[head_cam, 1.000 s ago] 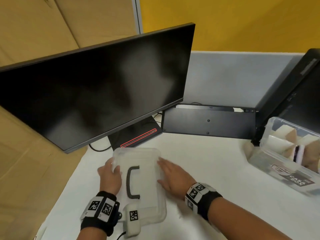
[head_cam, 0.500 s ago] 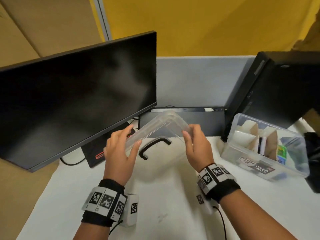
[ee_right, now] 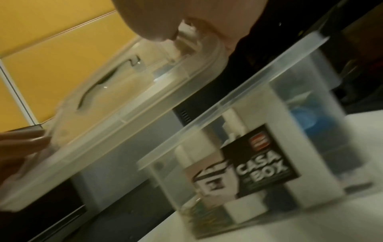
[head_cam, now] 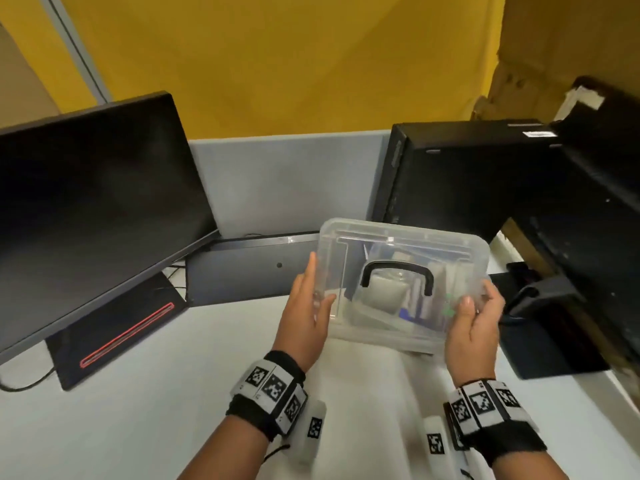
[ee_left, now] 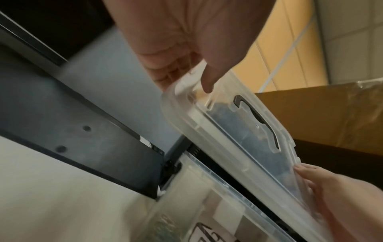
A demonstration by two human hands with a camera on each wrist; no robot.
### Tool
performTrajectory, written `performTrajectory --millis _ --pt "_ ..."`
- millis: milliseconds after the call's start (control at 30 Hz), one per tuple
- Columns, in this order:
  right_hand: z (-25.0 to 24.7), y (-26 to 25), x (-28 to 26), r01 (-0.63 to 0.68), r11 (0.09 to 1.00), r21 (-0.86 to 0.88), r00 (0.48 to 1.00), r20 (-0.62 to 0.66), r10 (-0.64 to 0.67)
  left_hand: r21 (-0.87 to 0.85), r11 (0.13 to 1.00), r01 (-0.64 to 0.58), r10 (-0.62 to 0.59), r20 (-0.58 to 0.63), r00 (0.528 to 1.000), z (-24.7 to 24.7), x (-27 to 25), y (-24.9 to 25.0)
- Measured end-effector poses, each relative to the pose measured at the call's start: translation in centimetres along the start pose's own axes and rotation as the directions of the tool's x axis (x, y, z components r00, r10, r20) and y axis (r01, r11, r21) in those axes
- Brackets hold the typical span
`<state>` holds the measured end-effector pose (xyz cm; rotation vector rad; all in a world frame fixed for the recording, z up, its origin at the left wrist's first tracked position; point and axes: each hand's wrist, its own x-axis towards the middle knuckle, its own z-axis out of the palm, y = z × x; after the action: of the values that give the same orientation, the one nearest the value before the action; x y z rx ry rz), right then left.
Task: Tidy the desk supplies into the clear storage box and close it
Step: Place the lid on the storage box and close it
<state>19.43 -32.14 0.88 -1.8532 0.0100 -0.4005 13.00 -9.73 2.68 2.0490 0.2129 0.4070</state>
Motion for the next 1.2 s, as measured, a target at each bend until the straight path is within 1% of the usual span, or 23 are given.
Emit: performTrajectory --millis 33,100,167,200,233,267,333,433,533,633,733,833,933,1000,1100,1133,1167,1200 --pt "-0.7 0.7 0.7 -0.024 0.999 -0.037 1.000 0.002 0.024 0.026 1.000 -0.003 0.004 -0.006 1.000 1.5 1.0 0.2" --pt "-1.9 2.0 2.5 -0.056 0.987 -0.147 0.998 -0.017 0.054 0.074 0.997 0.025 -0.026 0.011 1.000 4.1 3.0 0.4" --pt "-2.5 3.6 4.0 -0.104 0.938 -0.331 0.994 -0.047 0.093 0.120 0.989 0.087 -0.094 0.056 0.994 6.3 4.7 0.1" --pt "-2.8 4.3 4.5 -0.147 0.904 -0.402 0.989 -0.052 0.138 0.161 0.981 0.112 -0.126 0.082 0.989 7.2 5.2 -0.3" --pt "-2.9 4.9 4.9 -0.185 0.883 -0.431 0.982 -0.041 0.185 0.207 0.970 0.125 -0.150 0.114 0.982 7.9 5.7 -0.4" --pt "-3.0 5.3 5.1 -0.209 0.882 -0.421 0.975 -0.018 0.223 0.242 0.961 0.137 -0.176 0.146 0.973 8.3 6.0 -0.5" --pt "-3.0 5.9 5.2 -0.237 0.900 -0.366 0.964 0.027 0.265 0.218 0.959 0.184 -0.227 0.192 0.955 8.9 6.0 -0.3" --pt "-2.9 6.5 5.1 -0.194 0.912 -0.361 0.975 0.033 0.220 0.160 0.964 0.211 -0.241 0.200 0.950 8.9 5.5 -0.2" --pt "-3.0 6.5 5.3 -0.188 0.902 -0.390 0.971 0.064 0.230 0.134 0.970 0.203 -0.225 0.178 0.958 8.5 4.4 -0.8" --pt "-3.0 6.3 5.8 -0.170 0.905 -0.390 0.964 0.124 0.234 0.130 0.974 0.188 -0.204 0.122 0.971 7.8 2.5 -1.6" --pt "-2.7 6.4 6.2 -0.111 0.909 -0.401 0.959 0.196 0.203 0.133 0.972 0.192 -0.202 0.068 0.977 7.2 0.4 -2.0" --pt "-2.0 6.9 6.7 -0.028 0.879 -0.477 0.955 0.245 0.164 0.094 0.977 0.189 -0.193 0.033 0.981 6.9 -0.9 -2.1" --pt "-1.6 6.9 7.1 0.005 0.853 -0.522 0.951 0.266 0.157 0.072 0.983 0.170 -0.171 0.014 0.985 7.1 -1.1 -2.1" --pt "-1.4 6.7 7.2 0.020 0.839 -0.544 0.944 0.288 0.164 0.108 0.981 0.158 -0.159 -0.008 0.987 7.1 -1.0 -2.3" --pt "-1.4 6.3 7.5 0.028 0.818 -0.575 0.921 0.333 0.203 0.256 0.955 0.148 -0.143 -0.038 0.989 6.9 -0.5 -2.7" --pt "-1.4 6.1 7.6 0.022 0.811 -0.585 0.906 0.355 0.231 0.292 0.942 0.164 -0.155 -0.053 0.986 6.8 -0.4 -2.8" --pt "-1.4 5.8 7.7 0.010 0.809 -0.588 0.887 0.378 0.264 0.294 0.933 0.209 -0.198 -0.066 0.978 6.7 -0.3 -3.1" --pt "-1.4 5.6 7.8 -0.008 0.813 -0.582 0.868 0.399 0.294 0.261 0.926 0.273 -0.265 -0.064 0.962 6.6 -0.2 -3.2"
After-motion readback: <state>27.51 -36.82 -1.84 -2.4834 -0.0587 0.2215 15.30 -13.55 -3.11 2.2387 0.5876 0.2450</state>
